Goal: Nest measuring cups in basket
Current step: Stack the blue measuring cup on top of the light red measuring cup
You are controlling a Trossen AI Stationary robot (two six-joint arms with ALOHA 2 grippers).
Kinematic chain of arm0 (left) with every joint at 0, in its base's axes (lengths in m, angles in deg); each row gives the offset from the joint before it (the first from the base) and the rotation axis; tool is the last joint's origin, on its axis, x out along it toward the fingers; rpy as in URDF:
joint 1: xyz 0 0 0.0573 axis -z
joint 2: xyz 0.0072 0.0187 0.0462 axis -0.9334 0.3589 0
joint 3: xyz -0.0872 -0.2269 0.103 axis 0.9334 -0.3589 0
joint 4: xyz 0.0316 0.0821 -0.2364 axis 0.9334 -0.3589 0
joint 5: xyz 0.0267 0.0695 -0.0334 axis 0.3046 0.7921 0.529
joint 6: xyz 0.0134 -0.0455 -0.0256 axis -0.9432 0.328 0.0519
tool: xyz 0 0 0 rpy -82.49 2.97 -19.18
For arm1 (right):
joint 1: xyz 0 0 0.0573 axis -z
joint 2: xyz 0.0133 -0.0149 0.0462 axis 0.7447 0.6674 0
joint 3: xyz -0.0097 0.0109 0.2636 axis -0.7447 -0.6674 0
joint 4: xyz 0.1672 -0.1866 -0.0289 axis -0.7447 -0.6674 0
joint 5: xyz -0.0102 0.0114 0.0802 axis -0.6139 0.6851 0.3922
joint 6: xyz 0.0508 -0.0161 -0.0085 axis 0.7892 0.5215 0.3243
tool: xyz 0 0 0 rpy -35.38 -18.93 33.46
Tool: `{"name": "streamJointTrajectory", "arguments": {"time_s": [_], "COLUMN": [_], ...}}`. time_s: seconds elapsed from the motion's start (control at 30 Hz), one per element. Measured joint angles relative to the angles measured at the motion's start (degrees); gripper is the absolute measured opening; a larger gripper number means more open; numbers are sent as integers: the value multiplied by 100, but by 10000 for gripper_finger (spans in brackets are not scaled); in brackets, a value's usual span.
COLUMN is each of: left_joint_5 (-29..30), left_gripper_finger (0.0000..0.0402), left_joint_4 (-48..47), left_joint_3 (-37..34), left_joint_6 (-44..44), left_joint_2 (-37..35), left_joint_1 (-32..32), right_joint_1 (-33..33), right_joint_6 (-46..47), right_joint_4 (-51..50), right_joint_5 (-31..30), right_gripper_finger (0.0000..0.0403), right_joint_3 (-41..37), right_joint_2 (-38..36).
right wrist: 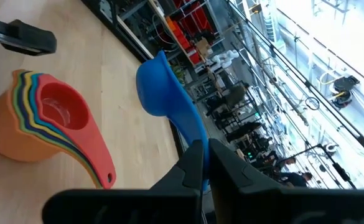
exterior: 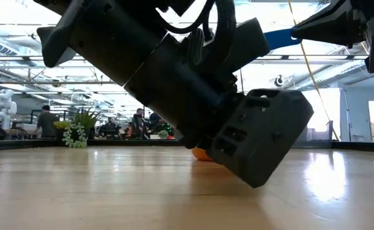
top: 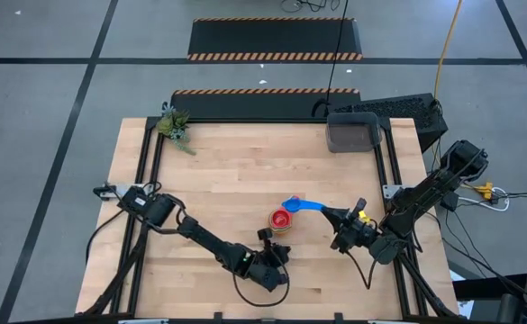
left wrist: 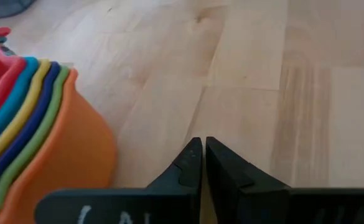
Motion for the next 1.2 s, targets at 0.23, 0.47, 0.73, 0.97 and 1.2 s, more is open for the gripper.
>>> {"name": "streamJointTrajectory", "arguments": {"time_s": [0.23, 0.47, 0.73, 0.97, 1.2], "left_joint_5": [33, 98, 667, 755, 910], "left_gripper_finger": [23, 23, 23, 23, 23], "left_joint_4": [-173, -423, -1727, -1974, -2444], "left_joint_3": [-11, -12, -13, -20, -15], "left_joint_6": [131, 340, 1303, 1451, 1756], "left_joint_2": [-66, -149, -568, -580, -580], "left_joint_1": [4, 9, 56, 54, -73], "right_joint_1": [0, 0, 0, 0, 0], "right_joint_6": [4, 4, 134, 224, 266], "right_joint_4": [-42, -47, -234, -261, -289], "right_joint_5": [-105, -106, -98, -87, -71], "right_gripper_finger": [0, 0, 0, 0, 0], "right_joint_3": [0, 0, 2, 1, 2], "right_joint_2": [0, 0, 0, 0, 0]}}
